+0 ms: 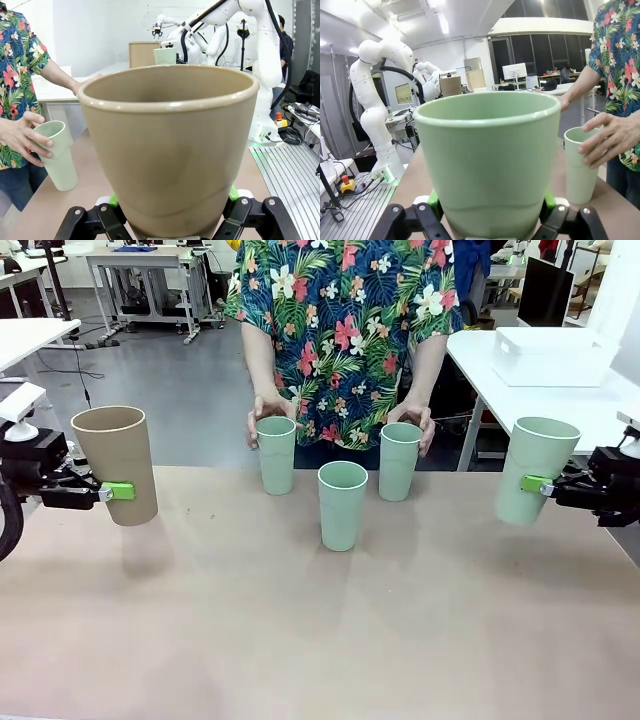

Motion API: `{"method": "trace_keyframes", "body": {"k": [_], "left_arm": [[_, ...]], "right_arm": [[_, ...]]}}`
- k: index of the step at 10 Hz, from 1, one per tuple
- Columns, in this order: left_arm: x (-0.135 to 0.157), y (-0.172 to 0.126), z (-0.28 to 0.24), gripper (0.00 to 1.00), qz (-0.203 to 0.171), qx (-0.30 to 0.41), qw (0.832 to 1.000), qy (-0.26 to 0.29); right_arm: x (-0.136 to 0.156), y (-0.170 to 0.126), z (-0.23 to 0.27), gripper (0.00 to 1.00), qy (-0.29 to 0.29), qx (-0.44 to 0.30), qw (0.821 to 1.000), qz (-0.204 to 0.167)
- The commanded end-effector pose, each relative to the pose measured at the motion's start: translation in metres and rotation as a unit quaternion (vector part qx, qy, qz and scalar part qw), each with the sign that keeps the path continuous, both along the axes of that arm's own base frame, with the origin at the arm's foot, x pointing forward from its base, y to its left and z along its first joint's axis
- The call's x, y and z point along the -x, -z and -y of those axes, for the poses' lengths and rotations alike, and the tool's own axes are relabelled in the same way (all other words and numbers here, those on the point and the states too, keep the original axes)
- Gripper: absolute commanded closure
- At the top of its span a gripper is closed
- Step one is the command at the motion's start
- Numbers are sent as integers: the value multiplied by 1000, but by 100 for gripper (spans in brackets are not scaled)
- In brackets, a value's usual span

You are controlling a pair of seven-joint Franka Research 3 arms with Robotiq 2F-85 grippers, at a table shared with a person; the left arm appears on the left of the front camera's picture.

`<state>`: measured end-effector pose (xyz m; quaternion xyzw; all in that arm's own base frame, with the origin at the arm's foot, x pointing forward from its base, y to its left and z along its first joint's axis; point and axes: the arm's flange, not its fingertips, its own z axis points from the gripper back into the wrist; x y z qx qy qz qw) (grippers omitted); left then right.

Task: Stack the cups and store them in the basket.
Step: Place the stack of Reusable plastic cups into the Pantry Basket.

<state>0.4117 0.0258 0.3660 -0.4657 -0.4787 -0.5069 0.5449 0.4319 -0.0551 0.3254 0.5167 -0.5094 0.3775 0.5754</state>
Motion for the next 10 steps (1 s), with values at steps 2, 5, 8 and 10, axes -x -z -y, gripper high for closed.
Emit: {"method": "trace_keyframes", "body": {"k": [2,5,8,10], "left_arm": [[2,-1,1,17,5,1,1000,0],[2,-1,1,17,5,1,1000,0],[2,-1,1,17,5,1,1000,0],[2,-1,1,17,5,1,1000,0]], "right_arm": [[0,-4,-1,14,0,0,1000,3],[0,-4,-1,14,0,0,1000,3],[0,-4,-1,14,0,0,1000,3],[0,-4,-1,14,0,0,1000,3]]}}
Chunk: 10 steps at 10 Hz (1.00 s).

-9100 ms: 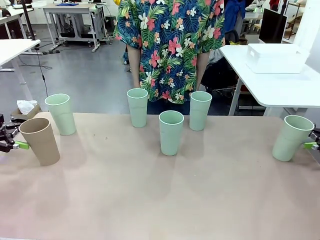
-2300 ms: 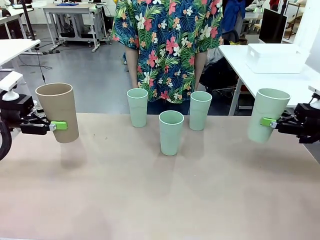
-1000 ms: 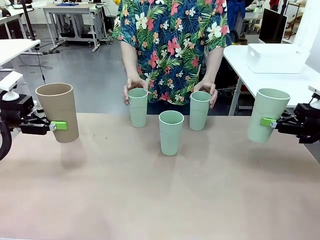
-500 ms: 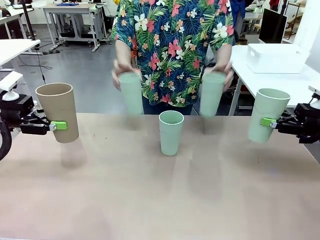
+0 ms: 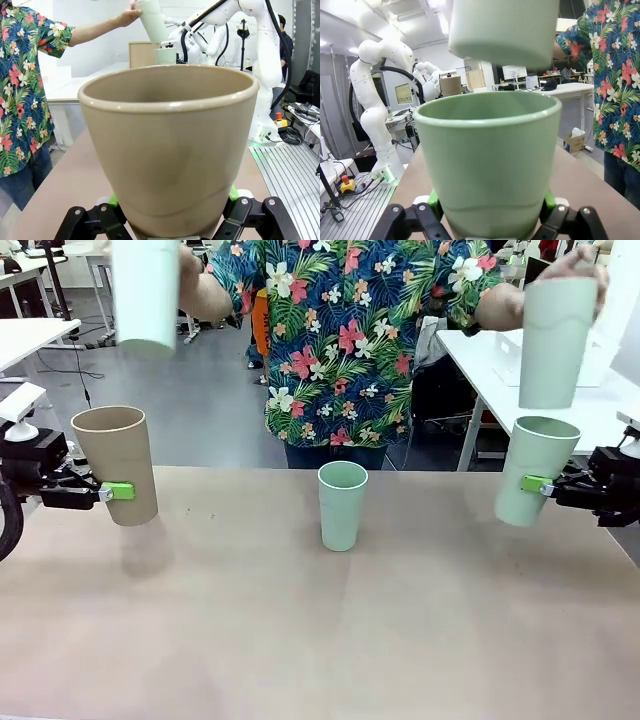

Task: Stack the cups and store them in the basket.
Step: Place the stack of Reusable plastic cups into the Pantry Basket.

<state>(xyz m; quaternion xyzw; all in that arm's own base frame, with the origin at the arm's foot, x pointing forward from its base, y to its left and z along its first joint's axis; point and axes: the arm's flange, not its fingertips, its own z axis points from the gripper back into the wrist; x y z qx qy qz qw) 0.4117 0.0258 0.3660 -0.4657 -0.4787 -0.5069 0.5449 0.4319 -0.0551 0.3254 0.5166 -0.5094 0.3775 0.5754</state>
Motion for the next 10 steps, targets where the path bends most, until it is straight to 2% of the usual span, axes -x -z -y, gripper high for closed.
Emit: {"method": "trace_keyframes", "body": {"k": [1,10], "left_arm": [[2,-1,1,17,5,1,1000,0],[2,-1,1,17,5,1,1000,0]], "right_arm": [[0,-4,-1,14,0,0,1000,3],[0,-4,-1,14,0,0,1000,3]]}}
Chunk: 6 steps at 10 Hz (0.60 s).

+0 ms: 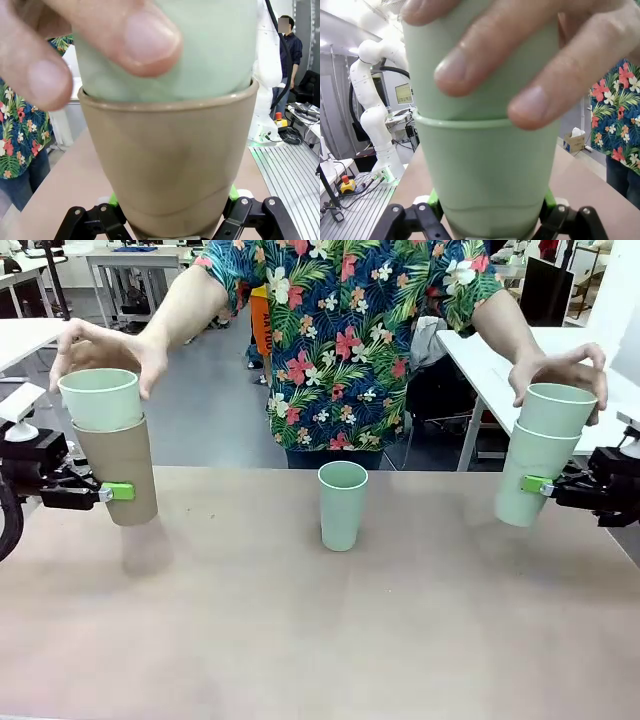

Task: Stack the cups and store them in the basket.
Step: Place the stack of Reusable plastic cups into the Pantry Basket.

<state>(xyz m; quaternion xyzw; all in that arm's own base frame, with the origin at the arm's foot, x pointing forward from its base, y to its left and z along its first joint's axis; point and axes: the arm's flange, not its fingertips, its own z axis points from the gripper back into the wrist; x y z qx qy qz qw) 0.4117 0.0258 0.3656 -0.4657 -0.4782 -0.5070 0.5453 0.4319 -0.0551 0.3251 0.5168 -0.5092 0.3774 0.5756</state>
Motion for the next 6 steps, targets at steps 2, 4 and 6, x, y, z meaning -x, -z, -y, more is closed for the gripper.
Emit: {"method": "trace_keyframes", "body": {"k": [2,4,6], "left_arm": [[2,-2,1,17,5,2,1000,0],[2,-2,1,17,5,2,1000,0],[2,-2,1,17,5,2,1000,0]], "right_arm": [[0,-4,-1,14,0,0,1000,4],[0,-4,-1,14,0,0,1000,4],[0,-4,-1,14,0,0,1000,4]]}}
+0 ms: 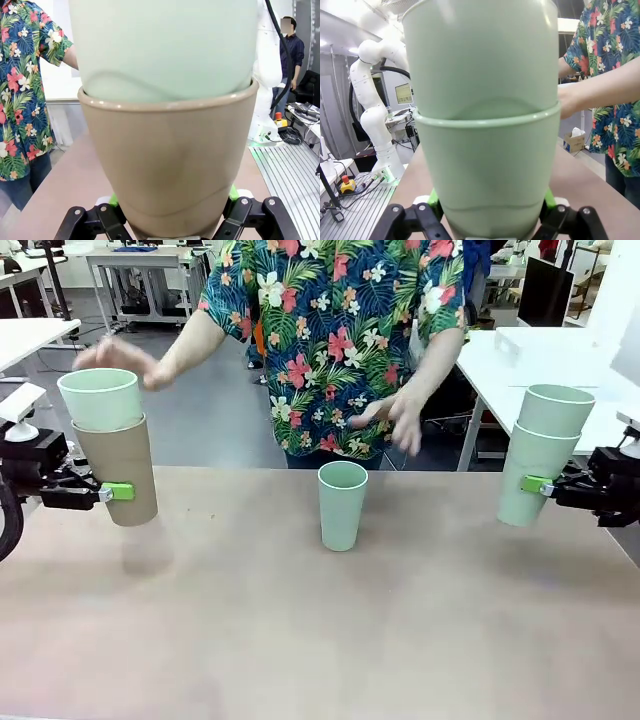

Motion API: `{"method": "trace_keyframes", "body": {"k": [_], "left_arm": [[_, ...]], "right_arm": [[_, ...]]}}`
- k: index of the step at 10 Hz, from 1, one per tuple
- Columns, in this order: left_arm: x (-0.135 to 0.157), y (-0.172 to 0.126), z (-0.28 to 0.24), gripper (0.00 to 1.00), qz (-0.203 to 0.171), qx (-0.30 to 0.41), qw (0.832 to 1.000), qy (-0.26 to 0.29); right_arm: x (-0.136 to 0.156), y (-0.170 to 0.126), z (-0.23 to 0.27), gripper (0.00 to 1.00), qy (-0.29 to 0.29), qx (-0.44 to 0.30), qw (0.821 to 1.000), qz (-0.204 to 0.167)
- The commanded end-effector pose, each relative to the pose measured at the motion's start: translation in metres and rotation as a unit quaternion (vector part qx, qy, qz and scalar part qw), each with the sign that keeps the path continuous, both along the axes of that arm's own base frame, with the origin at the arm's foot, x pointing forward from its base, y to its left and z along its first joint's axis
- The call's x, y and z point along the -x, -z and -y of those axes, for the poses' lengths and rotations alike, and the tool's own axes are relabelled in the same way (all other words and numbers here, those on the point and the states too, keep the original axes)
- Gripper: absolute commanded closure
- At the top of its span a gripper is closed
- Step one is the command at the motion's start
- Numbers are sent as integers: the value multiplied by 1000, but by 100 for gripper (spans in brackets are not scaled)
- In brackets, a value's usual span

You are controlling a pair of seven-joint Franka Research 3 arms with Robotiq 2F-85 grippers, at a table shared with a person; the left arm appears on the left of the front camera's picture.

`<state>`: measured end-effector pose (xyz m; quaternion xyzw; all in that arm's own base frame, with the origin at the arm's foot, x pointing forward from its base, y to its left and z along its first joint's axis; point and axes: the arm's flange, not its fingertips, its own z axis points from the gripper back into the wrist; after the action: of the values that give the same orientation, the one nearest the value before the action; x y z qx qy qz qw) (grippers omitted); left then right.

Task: Stack the cups and store them in the basket.
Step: Place the stack of Reusable plastic cups into the Pantry Basket.

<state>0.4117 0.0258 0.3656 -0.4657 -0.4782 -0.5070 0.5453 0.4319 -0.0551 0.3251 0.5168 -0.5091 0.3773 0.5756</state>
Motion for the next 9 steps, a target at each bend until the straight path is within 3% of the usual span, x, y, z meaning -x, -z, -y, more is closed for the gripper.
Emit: {"method": "trace_keyframes", "body": {"k": [1,9], "left_arm": [[2,-2,1,17,5,2,1000,0],[2,-2,1,17,5,2,1000,0]], "right_arm": [[0,-4,-1,14,0,0,1000,4],[0,-4,-1,14,0,0,1000,4]]}}
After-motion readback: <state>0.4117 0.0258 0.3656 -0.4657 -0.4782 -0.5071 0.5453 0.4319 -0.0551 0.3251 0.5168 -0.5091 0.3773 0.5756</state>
